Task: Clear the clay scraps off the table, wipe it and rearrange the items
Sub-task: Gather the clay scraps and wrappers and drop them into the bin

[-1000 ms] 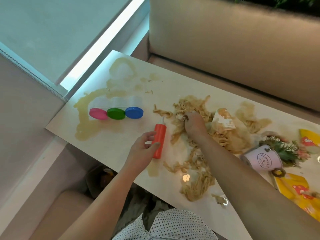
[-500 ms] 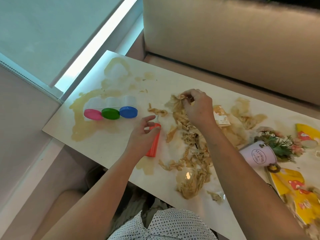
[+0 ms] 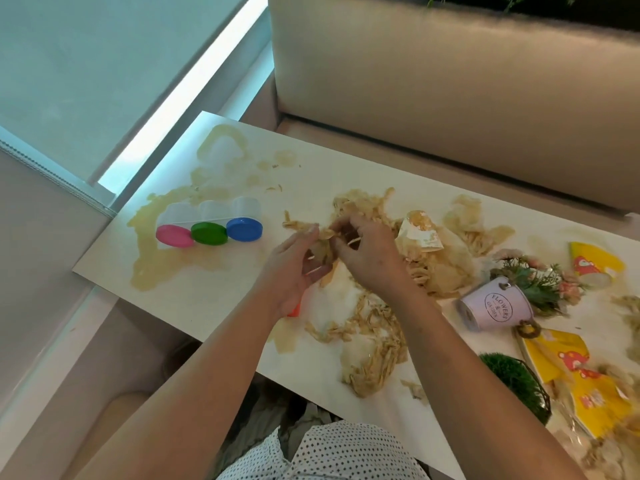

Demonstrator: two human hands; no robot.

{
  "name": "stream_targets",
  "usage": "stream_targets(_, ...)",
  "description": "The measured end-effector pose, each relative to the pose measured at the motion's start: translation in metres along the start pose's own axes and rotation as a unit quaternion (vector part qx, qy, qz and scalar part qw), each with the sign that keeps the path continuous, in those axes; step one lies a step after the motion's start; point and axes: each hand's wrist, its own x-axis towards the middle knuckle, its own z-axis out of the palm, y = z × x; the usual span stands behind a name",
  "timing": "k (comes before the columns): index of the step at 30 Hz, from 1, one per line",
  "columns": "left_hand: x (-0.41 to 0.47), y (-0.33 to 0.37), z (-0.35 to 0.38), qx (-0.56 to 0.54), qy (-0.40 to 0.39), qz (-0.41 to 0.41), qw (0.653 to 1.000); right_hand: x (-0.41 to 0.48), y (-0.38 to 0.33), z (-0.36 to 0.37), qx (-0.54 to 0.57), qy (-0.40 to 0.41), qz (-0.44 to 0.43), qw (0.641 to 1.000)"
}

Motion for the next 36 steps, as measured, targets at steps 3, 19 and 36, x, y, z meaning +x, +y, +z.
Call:
stream_targets(3,-0.001,-0.010,0.000,0.001,0.011,-0.001,1.000,-0.011,0.010,0.009,0.001,-0.033,0.003,0.999)
stream_targets(19,-0.026,-0.043,-0.045,0.220,0.126,0.076,0.964,0.090,0.066,0.041,-0.189,-0.131,0.123,0.965)
stream_targets(36,-0.021,-0.041,-0.081,0.273,0.147,0.090,0.946,0.150,0.101,0.108,-0.475,-0.300,-0.110,0.820)
